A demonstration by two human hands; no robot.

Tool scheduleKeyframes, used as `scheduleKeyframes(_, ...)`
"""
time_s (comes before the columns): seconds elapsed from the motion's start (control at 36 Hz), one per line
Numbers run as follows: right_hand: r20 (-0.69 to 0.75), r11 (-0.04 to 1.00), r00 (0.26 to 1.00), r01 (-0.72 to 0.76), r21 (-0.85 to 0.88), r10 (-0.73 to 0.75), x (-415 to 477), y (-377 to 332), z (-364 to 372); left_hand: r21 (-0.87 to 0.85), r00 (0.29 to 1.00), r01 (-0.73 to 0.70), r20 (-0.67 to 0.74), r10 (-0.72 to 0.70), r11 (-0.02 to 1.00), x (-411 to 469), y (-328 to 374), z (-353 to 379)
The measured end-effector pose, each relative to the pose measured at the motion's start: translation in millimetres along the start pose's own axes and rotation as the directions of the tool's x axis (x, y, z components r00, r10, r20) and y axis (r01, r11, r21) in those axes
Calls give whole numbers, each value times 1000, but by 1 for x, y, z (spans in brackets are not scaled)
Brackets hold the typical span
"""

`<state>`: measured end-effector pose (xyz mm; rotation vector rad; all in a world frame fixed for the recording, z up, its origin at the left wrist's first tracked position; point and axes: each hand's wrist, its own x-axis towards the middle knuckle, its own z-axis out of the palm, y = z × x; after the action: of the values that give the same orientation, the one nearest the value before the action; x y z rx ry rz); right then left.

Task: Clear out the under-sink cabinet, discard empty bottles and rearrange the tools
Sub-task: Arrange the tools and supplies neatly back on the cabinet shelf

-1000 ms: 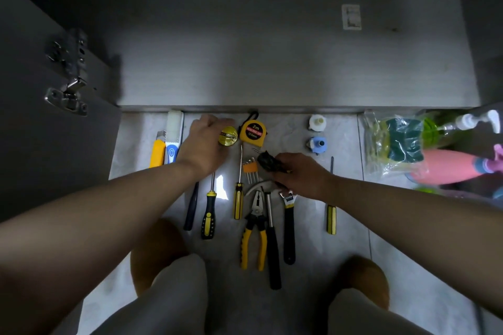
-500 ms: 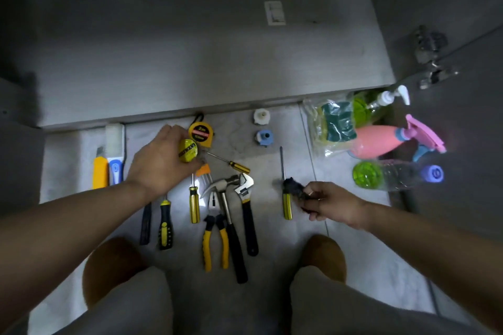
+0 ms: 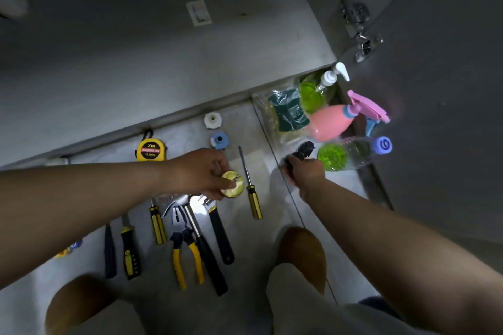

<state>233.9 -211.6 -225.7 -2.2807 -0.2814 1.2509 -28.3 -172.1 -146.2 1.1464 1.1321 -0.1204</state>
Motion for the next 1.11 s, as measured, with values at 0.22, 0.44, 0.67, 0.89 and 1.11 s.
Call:
scheduleKeyframes(0.22,195,972,980,-17,233,-29,-35,-1,-3,-258,999,-12,-36,3,966,29,9,52)
scheduleKeyframes(0.44,663,983,734,-184,-14,147,-67,18,-30,-223,986,-2,-163,-35,975,37,11,69)
scheduleKeyframes(0.67,620,957,781,-232,172,78,-55,18,-37,-175,984,-48,-176,17,983,48,7,73)
scheduleKeyframes(0.89,154,931,984,-139,339,90,-18,31,-53,486,964,-169,-99,246,857,49,-24,64)
scheduleKeyframes(1.11,-12,991,999,-46,129,48,-12,32,-46,887,923,-198,25,384,417,19,-56,23)
